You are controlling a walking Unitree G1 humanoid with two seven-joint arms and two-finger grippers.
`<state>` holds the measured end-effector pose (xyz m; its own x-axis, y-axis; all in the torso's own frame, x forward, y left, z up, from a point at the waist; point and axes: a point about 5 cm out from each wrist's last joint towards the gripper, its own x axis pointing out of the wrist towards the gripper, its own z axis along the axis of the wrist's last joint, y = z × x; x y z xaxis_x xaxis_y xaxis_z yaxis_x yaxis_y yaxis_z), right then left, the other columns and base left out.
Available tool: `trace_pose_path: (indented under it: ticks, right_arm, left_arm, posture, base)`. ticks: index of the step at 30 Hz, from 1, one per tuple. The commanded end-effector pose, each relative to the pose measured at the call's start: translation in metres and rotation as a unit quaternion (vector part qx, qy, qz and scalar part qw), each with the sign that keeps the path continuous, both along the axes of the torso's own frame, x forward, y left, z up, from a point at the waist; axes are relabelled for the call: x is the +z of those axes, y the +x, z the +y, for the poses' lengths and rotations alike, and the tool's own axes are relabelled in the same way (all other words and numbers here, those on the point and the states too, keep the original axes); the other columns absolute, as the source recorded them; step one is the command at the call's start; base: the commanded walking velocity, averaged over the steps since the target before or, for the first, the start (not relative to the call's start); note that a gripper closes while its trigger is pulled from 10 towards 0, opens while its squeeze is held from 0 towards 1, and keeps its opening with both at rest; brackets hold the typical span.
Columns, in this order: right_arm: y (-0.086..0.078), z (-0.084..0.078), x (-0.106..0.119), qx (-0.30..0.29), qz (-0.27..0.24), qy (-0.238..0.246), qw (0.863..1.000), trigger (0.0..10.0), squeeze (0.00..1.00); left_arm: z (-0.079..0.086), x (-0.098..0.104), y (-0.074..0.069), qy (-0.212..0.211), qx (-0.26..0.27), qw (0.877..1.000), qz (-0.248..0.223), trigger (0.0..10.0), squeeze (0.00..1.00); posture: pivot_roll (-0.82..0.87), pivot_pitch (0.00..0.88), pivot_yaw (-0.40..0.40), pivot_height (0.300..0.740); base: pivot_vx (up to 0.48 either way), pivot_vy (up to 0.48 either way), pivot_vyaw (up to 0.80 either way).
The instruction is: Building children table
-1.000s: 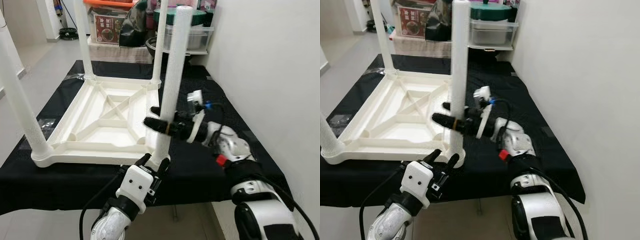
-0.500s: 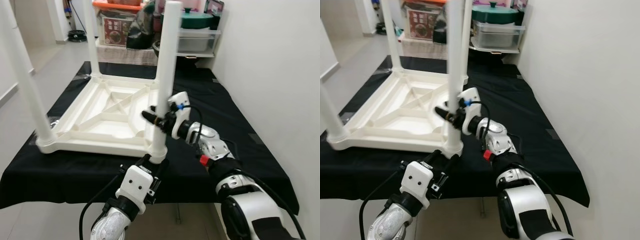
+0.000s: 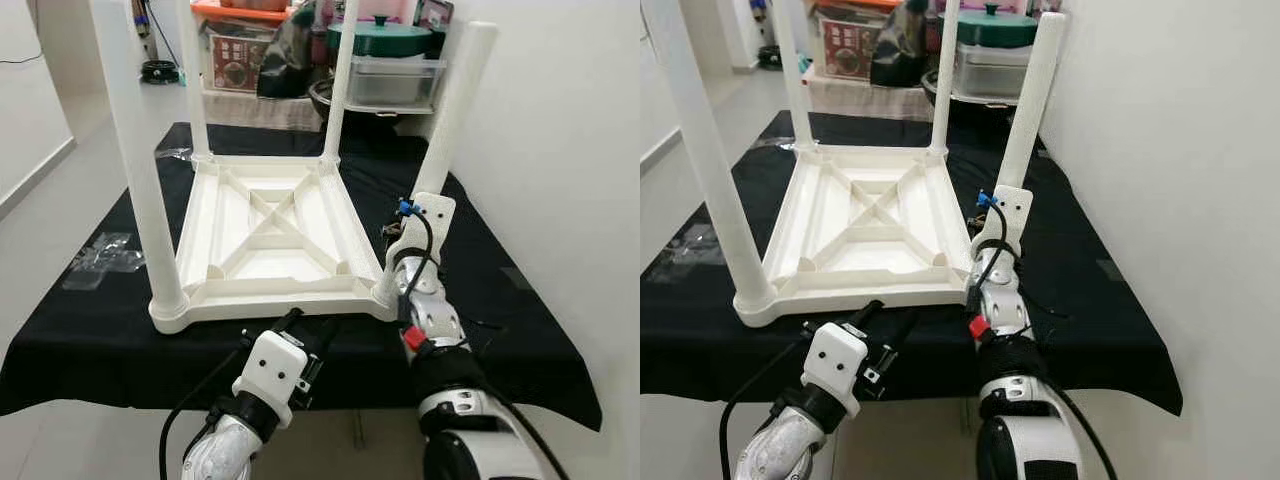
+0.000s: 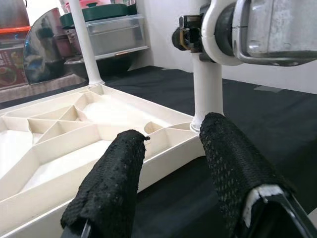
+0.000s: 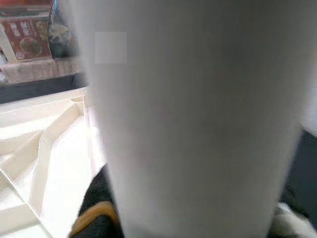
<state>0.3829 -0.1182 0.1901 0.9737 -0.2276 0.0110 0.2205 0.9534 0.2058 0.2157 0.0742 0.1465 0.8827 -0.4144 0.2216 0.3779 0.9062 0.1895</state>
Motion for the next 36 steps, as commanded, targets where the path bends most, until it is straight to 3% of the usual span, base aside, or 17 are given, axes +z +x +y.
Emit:
trace_pose_path:
  ticks: [1,6,7,8,10,12,13,15,18,19,22,28,29,30,31,35,36]
  right_arm:
    - [0.0,0.01,-0.002,0.032,-0.007,0.018,0.999,10.0,1.0]
    - [0.002,0.021,0.002,0.124,-0.041,-0.018,0.991,10.0,1.0]
    - [0.002,0.024,-0.004,0.176,-0.016,0.019,0.984,10.0,0.0]
    - [0.001,0.027,-0.007,0.212,0.0,0.052,0.976,10.0,0.0]
    - [-0.002,0.029,-0.007,0.331,-0.009,0.047,0.943,10.0,0.0]
    - [-0.003,0.028,-0.007,0.357,-0.013,0.037,0.933,10.0,0.0]
    - [-0.005,0.025,-0.005,0.419,-0.02,0.014,0.907,10.0,0.0]
    - [-0.005,0.025,-0.005,0.419,-0.02,0.014,0.907,10.0,0.0]
    - [-0.011,0.02,0.006,0.563,-0.017,0.005,0.826,10.0,0.0]
    - [-0.011,0.02,0.006,0.563,-0.017,0.005,0.826,10.0,0.0]
    - [-0.014,0.026,0.021,0.641,-0.047,-0.007,0.766,10.0,0.0]
    - [-0.013,0.038,0.029,0.678,-0.062,-0.017,0.733,10.0,0.0]
    - [-0.013,0.046,0.034,0.679,-0.075,-0.017,0.73,1.8,0.0]
    - [-0.012,0.052,0.037,0.681,-0.084,-0.016,0.728,1.8,0.0]
    - [-0.013,0.056,0.039,0.68,-0.092,-0.006,0.727,0.0,0.0]
    - [-0.01,0.061,0.04,0.661,-0.091,-0.002,0.745,0.0,0.0]
    - [-0.005,0.06,0.038,0.618,-0.09,-0.015,0.781,0.0,0.0]
  left_arm:
    - [0.0,-0.004,0.0,0.007,0.0,1.0,0.007,10.0,0.0]
    - [0.0,-0.004,0.0,0.007,0.0,1.0,0.008,10.0,0.0]
    - [0.0,-0.004,0.0,0.007,0.0,1.0,0.008,10.0,0.0]
    - [0.0,-0.004,0.0,0.007,0.0,1.0,0.008,10.0,0.0]
    - [0.0,-0.003,0.0,0.006,0.0,1.0,0.008,10.0,0.0]
    - [0.0,-0.003,0.001,0.006,0.0,1.0,0.008,10.0,0.0]
    - [0.0,-0.003,0.001,0.007,0.0,1.0,0.008,10.0,0.0]
    - [0.0,-0.003,0.001,0.007,0.0,1.0,0.008,10.0,0.0]
    - [-0.001,-0.004,0.001,0.006,0.001,1.0,0.008,10.0,0.0]
    - [-0.001,-0.004,0.001,0.006,0.001,1.0,0.008,10.0,0.0]
    - [-0.001,-0.003,0.002,0.006,0.001,1.0,0.007,10.0,0.0]
    - [0.0,-0.003,0.001,0.006,0.002,1.0,0.006,10.0,0.0]
    - [0.0,-0.003,0.001,0.006,0.002,1.0,0.007,10.0,0.0]
    - [0.0,-0.003,0.001,0.006,0.002,1.0,0.007,10.0,0.0]
    - [0.0,-0.003,0.001,0.006,0.002,1.0,0.007,10.0,0.0]
    - [0.0,-0.002,0.001,0.006,0.003,1.0,0.006,10.0,0.0]
    - [-0.001,-0.002,0.001,0.005,0.003,1.0,0.006,10.0,0.0]
  posture:
    - [0.08,0.0,-0.106,0.74]
    - [0.08,0.0,-0.11,0.74]
    - [0.08,0.0,-0.11,0.74]
    - [0.08,0.0,-0.11,0.74]
    - [0.08,0.0,-0.109,0.74]
    - [0.08,0.0,-0.109,0.74]
    - [0.08,0.0,-0.109,0.74]
    - [0.08,0.0,-0.109,0.74]
    - [0.08,0.003,-0.111,0.74]
    - [0.08,0.003,-0.111,0.74]
    - [0.09,0.008,-0.116,0.74]
    - [0.1,0.013,-0.119,0.74]
    - [0.1,0.013,-0.118,0.74]
    - [0.1,0.013,-0.118,0.74]
    - [0.1,0.014,-0.119,0.74]
    - [0.1,0.016,-0.119,0.74]
    - [0.09,0.014,-0.119,0.74]
  base:
    - [0.0,0.0,0.0]
    - [0.0,0.0,0.0]
    - [0.0,0.0,0.0]
    - [0.0,0.0,0.0]
    - [0.0,0.0,0.0]
    - [0.0,0.0,0.0]
    - [0.0,0.0,0.0]
    - [0.0,0.0,0.0]
    - [0.0,0.0,0.0]
    - [0.0,0.0,0.0]
    - [0.0,0.0,0.0]
    - [0.0,0.0,0.0]
    - [0.0,0.0,0.0]
    - [0.0,0.0,0.0]
    - [0.0,0.0,0.0]
    - [0.0,0.0,0.0]
    - [0.0,0.0,0.0]
